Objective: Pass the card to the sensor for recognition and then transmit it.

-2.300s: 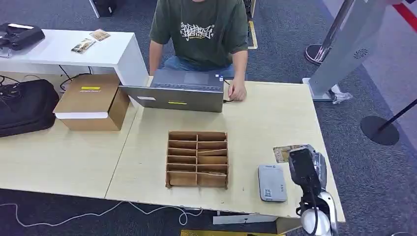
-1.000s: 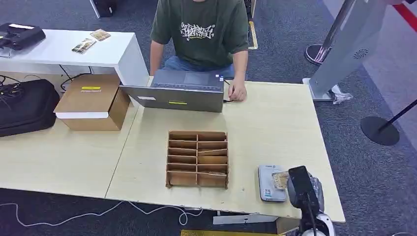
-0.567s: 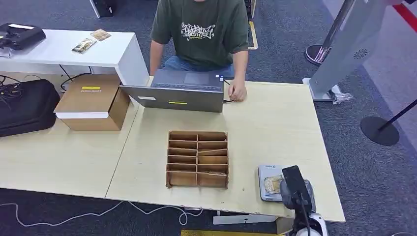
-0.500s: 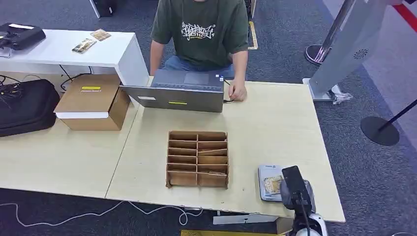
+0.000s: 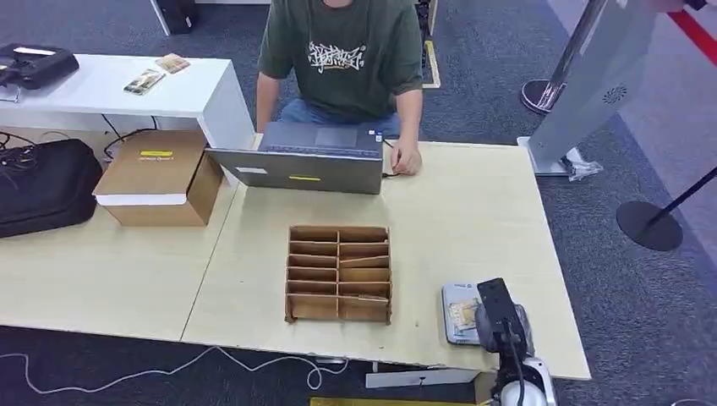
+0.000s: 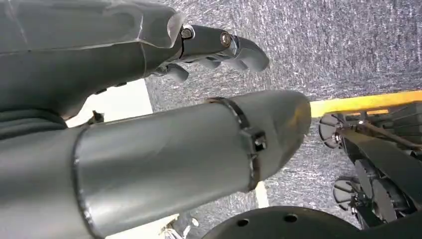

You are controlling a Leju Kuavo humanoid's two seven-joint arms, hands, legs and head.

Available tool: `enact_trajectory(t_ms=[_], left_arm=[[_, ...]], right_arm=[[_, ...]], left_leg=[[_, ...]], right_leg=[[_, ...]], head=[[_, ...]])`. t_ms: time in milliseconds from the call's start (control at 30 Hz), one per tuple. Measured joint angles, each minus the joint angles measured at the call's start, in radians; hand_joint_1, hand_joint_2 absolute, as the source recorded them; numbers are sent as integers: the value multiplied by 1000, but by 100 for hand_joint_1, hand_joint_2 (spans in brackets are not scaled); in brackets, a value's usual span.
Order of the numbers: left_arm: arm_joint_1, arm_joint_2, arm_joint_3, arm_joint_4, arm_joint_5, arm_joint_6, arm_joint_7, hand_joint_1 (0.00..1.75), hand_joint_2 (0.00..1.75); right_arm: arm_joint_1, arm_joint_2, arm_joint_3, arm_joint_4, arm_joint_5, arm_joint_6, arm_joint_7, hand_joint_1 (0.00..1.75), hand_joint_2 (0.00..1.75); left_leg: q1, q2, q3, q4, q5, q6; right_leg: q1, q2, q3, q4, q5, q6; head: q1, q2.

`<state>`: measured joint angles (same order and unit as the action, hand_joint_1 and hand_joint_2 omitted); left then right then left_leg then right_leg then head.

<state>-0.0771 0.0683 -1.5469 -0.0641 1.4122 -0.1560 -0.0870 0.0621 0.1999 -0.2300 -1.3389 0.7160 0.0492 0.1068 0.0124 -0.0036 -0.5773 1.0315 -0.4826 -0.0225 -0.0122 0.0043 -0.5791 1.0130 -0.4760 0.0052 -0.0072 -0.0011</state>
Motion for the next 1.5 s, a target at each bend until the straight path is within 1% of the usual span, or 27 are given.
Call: enact_trajectory(t_ms=[233, 667, 767, 900, 933, 1000, 1033, 1067, 1267, 1367, 1500], left_arm=[[-1, 3, 0, 0, 9, 0, 0, 0, 0], [-1, 3, 0, 0, 20, 0, 0, 0, 0], [0, 2, 0, 0, 27, -1, 0, 0, 0], [1, -2, 0, 0, 39, -1, -2, 0, 0], [1, -4, 0, 0, 44, 0, -4, 0, 0], [2, -11, 0, 4, 54, 1, -8, 0, 0], [3, -14, 0, 8, 58, 1, -10, 0, 0], [4, -19, 0, 9, 61, 1, -12, 0, 0], [3, -34, 0, 17, 69, 1, -23, 0, 0], [3, -35, 0, 18, 72, 1, -26, 0, 0], [3, -36, 0, 18, 72, 1, -28, 0, 0]], right_arm=[[-37, -2, 0, 63, 0, -3, -6, 175, 175], [-45, -3, 0, 73, 0, -3, -6, 175, 175], [-45, -2, 4, 73, 4, -27, -18, 175, 175], [-41, -2, 9, 67, 11, -95, -60, 175, 175], [-37, 0, 11, 58, 29, -130, -79, 175, 175], [-17, 10, 19, 22, 86, -232, -111, 175, 175], [-10, 15, 24, -3, 138, -291, -125, 175, 175], [-4, 18, 29, -24, 183, -334, -130, 175, 175], [29, 25, 54, -140, 425, -526, -174, 175, 175], [44, 27, 68, -177, 507, -577, -180, 175, 175], [52, 29, 81, -196, 571, -606, -175, 175, 175]], left_leg=[[0, 5, 6, 0, -1, 0], [0, 5, 7, 0, -1, 0], [0, 5, 7, 0, -1, 0], [0, 4, 6, 0, -1, 0], [0, 4, 6, 0, -1, 0], [-1, 3, 4, 0, 0, 1], [-1, 3, 3, 0, 0, 0], [-1, 3, 2, 0, 0, 0], [0, 3, -1, 0, 0, 0], [0, 3, -2, 0, -1, 0], [0, 3, -3, 0, -1, 0]], right_leg=[[0, 4, 5, 0, 1, -1], [0, 4, 6, 0, 1, -1], [0, 4, 6, 0, 1, -1], [0, 4, 7, 0, 1, -1], [0, 3, 7, 0, 1, -1], [0, 2, 5, 0, 1, -1], [0, 2, 4, 0, 1, -1], [0, 2, 4, 0, 1, -1], [0, 2, 0, 0, 1, -1], [0, 2, -1, 0, 0, 0], [0, 2, -1, 0, 0, 0]], head=[[0, 0], [0, 0], [0, 0], [0, 0], [0, 0], [0, 0], [0, 0], [0, 0], [0, 0], [0, 0], [0, 0]])
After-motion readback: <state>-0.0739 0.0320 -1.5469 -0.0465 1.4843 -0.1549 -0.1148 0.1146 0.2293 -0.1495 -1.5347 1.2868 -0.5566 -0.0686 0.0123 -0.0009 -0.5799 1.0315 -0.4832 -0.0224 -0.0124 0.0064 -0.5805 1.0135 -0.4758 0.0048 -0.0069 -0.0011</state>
